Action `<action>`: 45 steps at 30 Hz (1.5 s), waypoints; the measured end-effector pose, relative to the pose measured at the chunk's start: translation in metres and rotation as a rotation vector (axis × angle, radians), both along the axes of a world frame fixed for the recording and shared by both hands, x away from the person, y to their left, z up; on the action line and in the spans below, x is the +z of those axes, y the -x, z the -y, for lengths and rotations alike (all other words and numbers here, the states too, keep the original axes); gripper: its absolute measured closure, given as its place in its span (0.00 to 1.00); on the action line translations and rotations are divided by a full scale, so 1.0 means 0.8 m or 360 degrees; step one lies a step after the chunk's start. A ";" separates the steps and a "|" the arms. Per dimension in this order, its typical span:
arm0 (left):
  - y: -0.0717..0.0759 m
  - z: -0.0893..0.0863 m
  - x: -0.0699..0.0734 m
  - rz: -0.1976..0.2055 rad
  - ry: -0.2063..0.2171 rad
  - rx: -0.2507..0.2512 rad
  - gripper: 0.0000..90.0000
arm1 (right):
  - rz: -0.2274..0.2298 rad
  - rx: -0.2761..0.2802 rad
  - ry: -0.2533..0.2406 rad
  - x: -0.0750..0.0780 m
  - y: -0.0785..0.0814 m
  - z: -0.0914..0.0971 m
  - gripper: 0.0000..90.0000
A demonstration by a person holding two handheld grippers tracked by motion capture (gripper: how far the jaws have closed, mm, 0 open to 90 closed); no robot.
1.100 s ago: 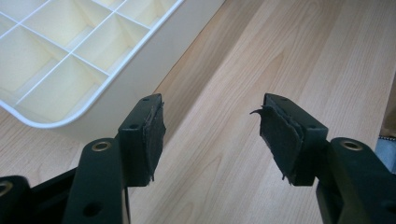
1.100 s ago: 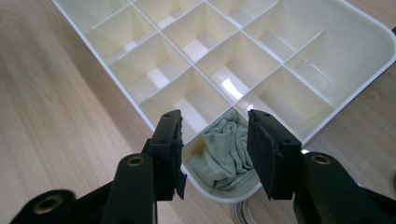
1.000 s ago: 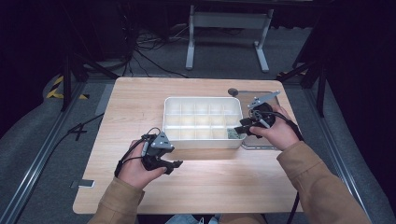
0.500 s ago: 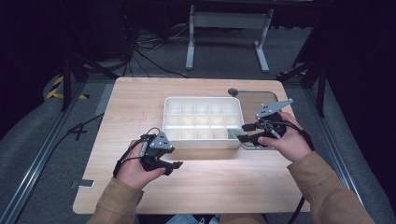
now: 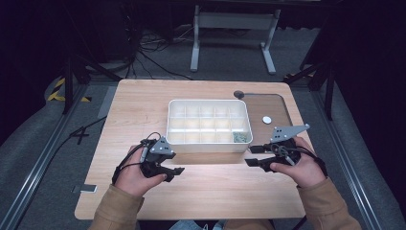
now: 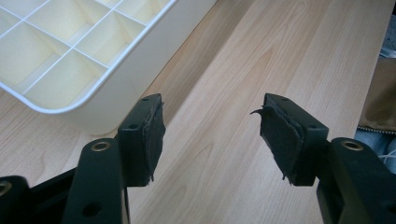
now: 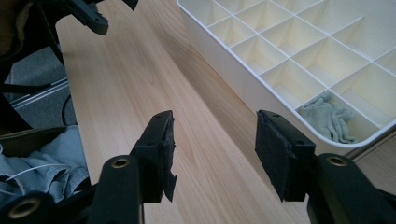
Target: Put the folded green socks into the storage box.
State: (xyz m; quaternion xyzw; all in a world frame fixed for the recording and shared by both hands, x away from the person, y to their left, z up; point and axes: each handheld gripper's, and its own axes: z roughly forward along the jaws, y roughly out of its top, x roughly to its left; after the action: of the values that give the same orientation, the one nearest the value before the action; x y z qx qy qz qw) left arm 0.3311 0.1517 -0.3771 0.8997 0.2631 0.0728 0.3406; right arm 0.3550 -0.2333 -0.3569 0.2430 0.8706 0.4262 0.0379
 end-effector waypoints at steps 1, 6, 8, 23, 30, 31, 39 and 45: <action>0.001 0.000 -0.001 0.0002 0.0001 0.0004 0.45 | -0.0010 -0.0002 -0.0010 -0.002 0.002 0.000 0.52; 0.004 -0.002 -0.003 -0.0004 -0.0017 0.0004 0.44 | -0.0023 0.0031 0.0018 -0.011 0.005 -0.003 0.51; 0.006 -0.002 -0.004 -0.0014 -0.0020 0.0004 0.44 | -0.0047 0.0049 0.0043 -0.022 0.006 -0.005 0.49; 0.010 -0.005 -0.023 -0.0044 -0.0056 0.0021 0.30 | -0.0060 0.0051 0.0163 -0.082 0.006 -0.012 0.39; 0.003 -0.013 -0.048 -0.0096 -0.0146 0.0124 0.29 | -0.0084 -0.0037 0.0263 -0.117 -0.004 -0.005 0.38; 0.002 -0.013 -0.049 -0.0096 -0.0165 0.0112 0.29 | -0.0071 -0.0038 0.0267 -0.122 -0.005 -0.004 0.38; -0.003 -0.009 -0.072 -0.0102 -0.0234 0.0043 0.31 | 0.0039 0.0020 0.0230 -0.144 0.007 -0.007 0.38; -0.005 -0.007 -0.075 -0.0099 -0.0227 0.0040 0.31 | 0.0067 0.0075 0.0228 -0.147 0.015 -0.011 0.37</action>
State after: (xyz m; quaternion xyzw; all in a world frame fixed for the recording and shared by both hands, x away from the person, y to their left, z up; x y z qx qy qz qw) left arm 0.3354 0.1571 -0.4371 0.9201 0.2791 0.0675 0.2664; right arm 0.3434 -0.2243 -0.4745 0.2101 0.9033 0.3685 0.0637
